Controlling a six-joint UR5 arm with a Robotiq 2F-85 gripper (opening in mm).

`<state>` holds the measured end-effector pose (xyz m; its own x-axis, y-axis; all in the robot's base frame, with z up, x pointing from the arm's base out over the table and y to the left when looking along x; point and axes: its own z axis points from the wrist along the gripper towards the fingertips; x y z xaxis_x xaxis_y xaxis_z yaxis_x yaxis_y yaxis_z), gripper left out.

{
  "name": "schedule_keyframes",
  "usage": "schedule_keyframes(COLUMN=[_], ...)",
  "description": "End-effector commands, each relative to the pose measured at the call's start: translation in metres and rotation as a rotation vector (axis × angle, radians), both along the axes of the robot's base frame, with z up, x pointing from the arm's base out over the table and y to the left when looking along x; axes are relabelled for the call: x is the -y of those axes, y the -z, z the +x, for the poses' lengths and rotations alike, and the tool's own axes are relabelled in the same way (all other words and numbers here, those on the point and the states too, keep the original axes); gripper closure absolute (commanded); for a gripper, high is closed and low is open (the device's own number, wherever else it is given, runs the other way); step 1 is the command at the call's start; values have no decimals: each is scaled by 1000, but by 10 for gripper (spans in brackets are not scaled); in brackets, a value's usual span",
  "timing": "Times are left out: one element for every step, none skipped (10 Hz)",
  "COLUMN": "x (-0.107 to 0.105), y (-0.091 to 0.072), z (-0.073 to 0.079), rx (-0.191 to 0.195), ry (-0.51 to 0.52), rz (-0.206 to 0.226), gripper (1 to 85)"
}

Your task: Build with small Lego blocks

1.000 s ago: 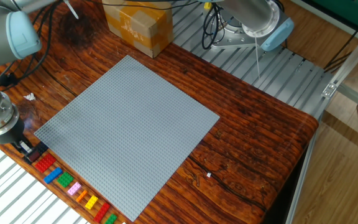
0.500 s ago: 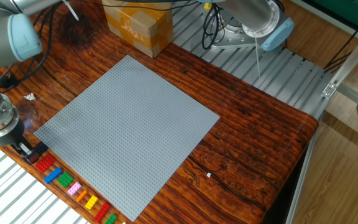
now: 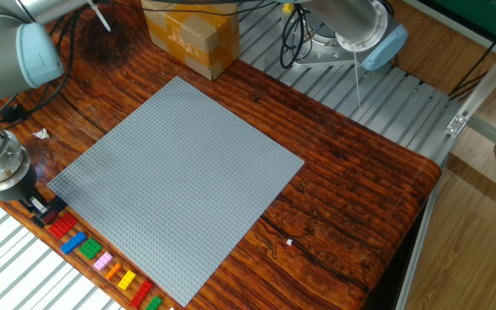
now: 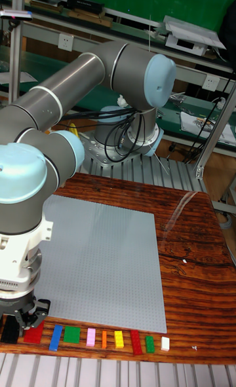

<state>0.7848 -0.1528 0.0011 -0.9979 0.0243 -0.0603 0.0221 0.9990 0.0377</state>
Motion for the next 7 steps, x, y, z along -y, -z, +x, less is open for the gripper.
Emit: schedule_keyframes(x=[-1, -1, -1, -1, -1, -1, -1], y=[1, 1, 1, 1, 1, 0, 0], z=[-1, -1, -1, -1, -1, 0, 0], rx=[5, 5, 5, 5, 5, 8, 9], ry=[-2, -3, -5, -5, -6, -6, -6], rz=[11, 10, 10, 10, 10, 13, 13], gripper=[433, 433, 437, 437, 437, 440, 443])
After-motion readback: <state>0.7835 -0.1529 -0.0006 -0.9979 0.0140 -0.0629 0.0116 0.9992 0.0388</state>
